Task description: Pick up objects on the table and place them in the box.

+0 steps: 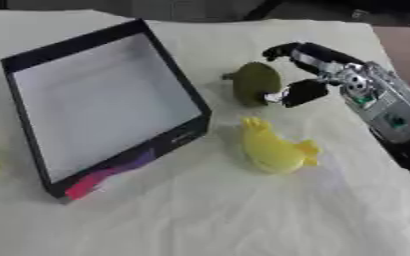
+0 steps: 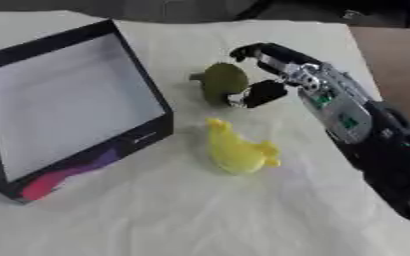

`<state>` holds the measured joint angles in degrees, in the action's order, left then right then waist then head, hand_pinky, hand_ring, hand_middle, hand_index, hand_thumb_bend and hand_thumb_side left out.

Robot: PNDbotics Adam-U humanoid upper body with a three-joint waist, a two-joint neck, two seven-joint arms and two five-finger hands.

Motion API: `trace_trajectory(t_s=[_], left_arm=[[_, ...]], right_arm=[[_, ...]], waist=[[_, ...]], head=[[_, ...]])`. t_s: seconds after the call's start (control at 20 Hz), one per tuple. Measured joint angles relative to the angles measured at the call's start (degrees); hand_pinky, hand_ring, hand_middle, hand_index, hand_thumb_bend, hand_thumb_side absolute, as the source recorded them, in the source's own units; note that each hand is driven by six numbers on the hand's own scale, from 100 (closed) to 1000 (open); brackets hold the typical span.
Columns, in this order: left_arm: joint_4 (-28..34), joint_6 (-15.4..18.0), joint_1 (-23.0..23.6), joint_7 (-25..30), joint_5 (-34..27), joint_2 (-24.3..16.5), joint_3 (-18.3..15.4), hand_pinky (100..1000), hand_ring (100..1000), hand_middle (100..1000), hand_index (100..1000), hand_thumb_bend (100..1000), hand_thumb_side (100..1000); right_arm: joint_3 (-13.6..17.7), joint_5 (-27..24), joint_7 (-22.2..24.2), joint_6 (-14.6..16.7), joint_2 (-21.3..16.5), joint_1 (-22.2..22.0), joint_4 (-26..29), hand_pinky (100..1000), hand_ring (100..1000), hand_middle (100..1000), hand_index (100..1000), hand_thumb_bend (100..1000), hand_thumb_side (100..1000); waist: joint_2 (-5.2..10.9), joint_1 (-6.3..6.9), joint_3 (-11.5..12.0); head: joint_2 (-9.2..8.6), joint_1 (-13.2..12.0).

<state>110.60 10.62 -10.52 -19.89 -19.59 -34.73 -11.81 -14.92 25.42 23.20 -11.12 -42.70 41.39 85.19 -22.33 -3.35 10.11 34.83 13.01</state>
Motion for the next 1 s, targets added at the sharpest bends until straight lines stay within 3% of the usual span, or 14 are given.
trace_trajectory(t_s=[0.7, 1.0], left_arm=[[0.0, -0.3, -0.3, 0.4, 0.0, 0.0, 0.4, 830, 729, 744, 787, 100, 763], [0.0, -0.3, -0.3, 0.5, 0.0, 0.1, 0.4, 831, 727, 743, 787, 100, 764]], right_arm=[[-1.0, 3.3, 1.7, 1.3, 1.2, 0.6, -5.2, 950, 984, 860, 937, 455, 551], [-1.0, 3.0, 0.5, 1.5, 1.3, 1.0, -5.5, 930, 936, 737, 831, 459, 496]], waist=[[-0.51, -0.01, 0.8], [-0.52, -0.01, 0.9]], head=[[1.33, 0.6], [1.33, 0.8]])
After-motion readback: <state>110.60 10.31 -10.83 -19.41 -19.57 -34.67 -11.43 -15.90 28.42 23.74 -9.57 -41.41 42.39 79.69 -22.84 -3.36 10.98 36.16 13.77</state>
